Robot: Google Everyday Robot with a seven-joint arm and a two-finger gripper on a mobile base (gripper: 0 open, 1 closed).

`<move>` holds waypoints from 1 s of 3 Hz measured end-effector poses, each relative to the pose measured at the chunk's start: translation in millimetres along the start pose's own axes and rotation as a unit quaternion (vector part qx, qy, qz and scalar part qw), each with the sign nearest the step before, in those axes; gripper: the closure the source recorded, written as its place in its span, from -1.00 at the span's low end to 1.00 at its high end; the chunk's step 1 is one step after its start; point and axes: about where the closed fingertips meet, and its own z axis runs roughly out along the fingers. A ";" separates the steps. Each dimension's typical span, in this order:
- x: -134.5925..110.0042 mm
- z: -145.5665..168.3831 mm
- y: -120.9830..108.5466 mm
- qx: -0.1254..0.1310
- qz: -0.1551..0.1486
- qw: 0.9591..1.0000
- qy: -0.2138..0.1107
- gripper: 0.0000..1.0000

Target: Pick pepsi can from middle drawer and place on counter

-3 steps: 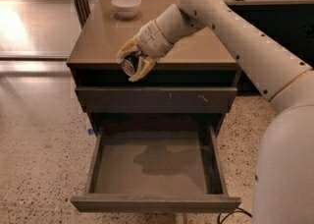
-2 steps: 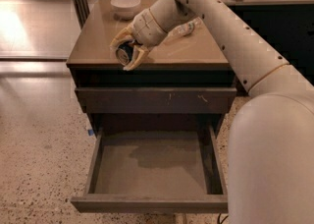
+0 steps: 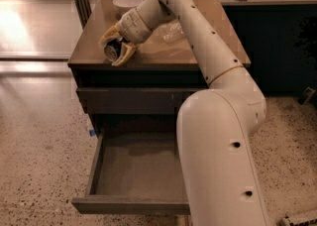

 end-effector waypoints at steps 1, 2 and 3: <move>15.9 15.2 -3.7 0.005 -0.001 1.000 -0.009 1.00; 15.8 15.2 -3.7 0.005 -0.001 1.000 -0.009 0.62; 15.8 15.2 -3.7 0.005 -0.001 1.000 -0.009 0.16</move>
Offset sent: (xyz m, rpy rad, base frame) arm 0.0132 0.0100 -0.0160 0.0184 0.0053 0.0065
